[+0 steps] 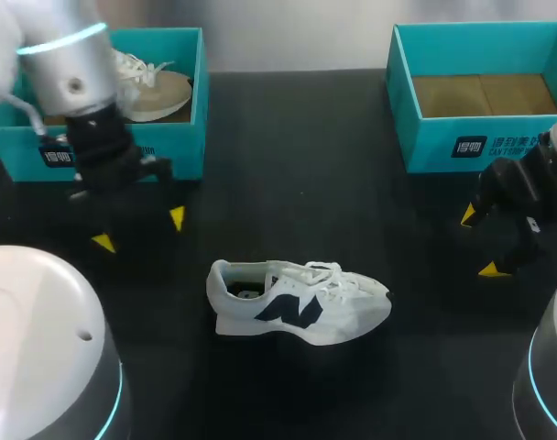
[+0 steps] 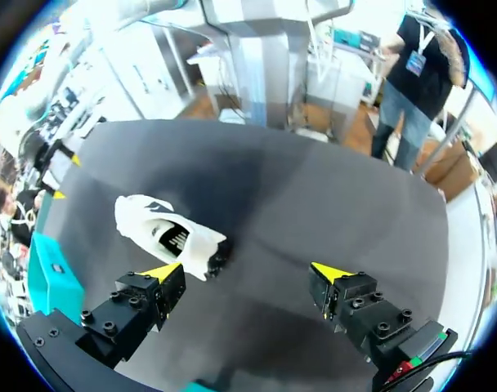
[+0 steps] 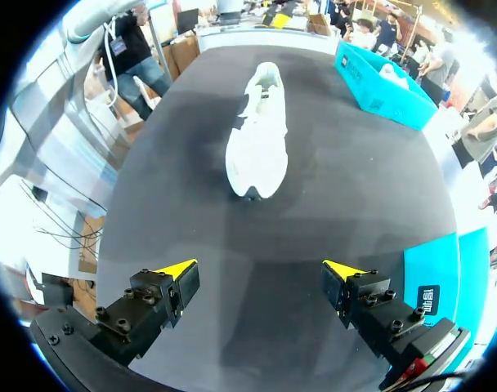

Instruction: Take the shoe out of the shoebox, open the shoe tongue, remove and reinsert the insole, then place the shoe into the shoebox

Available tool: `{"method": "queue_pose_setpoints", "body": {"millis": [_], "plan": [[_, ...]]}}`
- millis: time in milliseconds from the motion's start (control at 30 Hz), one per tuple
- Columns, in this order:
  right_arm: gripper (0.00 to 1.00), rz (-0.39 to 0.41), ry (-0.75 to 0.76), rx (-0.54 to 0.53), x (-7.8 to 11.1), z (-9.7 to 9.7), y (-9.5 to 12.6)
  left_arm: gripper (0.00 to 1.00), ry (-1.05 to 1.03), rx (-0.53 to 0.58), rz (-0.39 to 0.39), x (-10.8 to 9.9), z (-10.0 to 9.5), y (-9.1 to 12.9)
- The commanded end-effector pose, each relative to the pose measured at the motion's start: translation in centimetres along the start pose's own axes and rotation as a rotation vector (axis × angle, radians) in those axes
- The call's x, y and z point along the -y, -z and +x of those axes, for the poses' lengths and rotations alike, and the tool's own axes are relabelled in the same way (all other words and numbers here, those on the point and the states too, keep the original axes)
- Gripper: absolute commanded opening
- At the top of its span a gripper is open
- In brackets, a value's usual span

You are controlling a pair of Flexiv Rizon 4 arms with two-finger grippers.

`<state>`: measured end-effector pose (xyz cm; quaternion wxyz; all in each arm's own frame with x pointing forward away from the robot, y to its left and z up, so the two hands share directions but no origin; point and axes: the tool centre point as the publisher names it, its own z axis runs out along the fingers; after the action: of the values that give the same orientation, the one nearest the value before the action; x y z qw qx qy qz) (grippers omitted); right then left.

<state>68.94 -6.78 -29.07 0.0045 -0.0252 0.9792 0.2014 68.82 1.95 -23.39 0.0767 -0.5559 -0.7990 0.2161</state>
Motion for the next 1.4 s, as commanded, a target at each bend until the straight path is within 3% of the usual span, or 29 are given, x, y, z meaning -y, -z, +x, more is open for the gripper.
{"method": "queue_pose_setpoints", "body": {"millis": [33, 267, 433, 467, 633, 800, 933, 1067, 1167, 1233, 1400], "plan": [[1.00, 0.003, -0.001, 0.000, -0.1, 0.0, 0.0, 1.00, -0.005, 0.137, 0.018, -0.5, 1.8, 0.0], [1.00, 0.003, -0.001, 0.000, -0.1, 0.0, 0.0, 1.00, -0.005, 0.137, 0.018, -0.5, 1.8, 0.0], [1.00, 0.003, -0.001, 0.000, -0.1, 0.0, 0.0, 1.00, 0.416, 0.359, 0.212, -2.5, 1.5, 0.0], [1.00, 0.003, -0.001, 0.000, -0.1, 0.0, 0.0, 1.00, 0.487, 0.403, 0.215, -2.5, 1.7, 0.0], [1.00, 0.003, -0.001, 0.000, -0.1, 0.0, 0.0, 1.00, 0.689, 0.491, 0.482, -2.9, 2.4, 0.2], [1.00, 0.003, -0.001, 0.000, -0.1, 0.0, 0.0, 1.00, 0.893, 0.595, 0.624, -2.9, 2.4, -1.7], [1.00, 0.003, -0.001, 0.000, -0.1, 0.0, 0.0, 1.00, 1.003, 0.699, 0.653, -2.3, 1.9, -3.5], [1.00, 0.003, -0.001, 0.000, -0.1, 0.0, 0.0, 1.00, 1.068, 0.807, 0.616, -1.7, 1.3, -5.0], [1.00, 0.003, -0.001, 0.000, -0.1, 0.0, 0.0, 1.00, 1.144, 0.876, 0.679, -1.4, 1.4, -5.5], [1.00, 0.003, -0.001, 0.000, -0.1, 0.0, 0.0, 1.00, 1.214, 0.880, 0.721, -1.6, 1.5, -5.7], [1.00, 0.003, -0.001, 0.000, -0.1, 0.0, 0.0, 1.00, 1.245, 0.861, 0.703, -1.7, 1.5, -5.9]]}}
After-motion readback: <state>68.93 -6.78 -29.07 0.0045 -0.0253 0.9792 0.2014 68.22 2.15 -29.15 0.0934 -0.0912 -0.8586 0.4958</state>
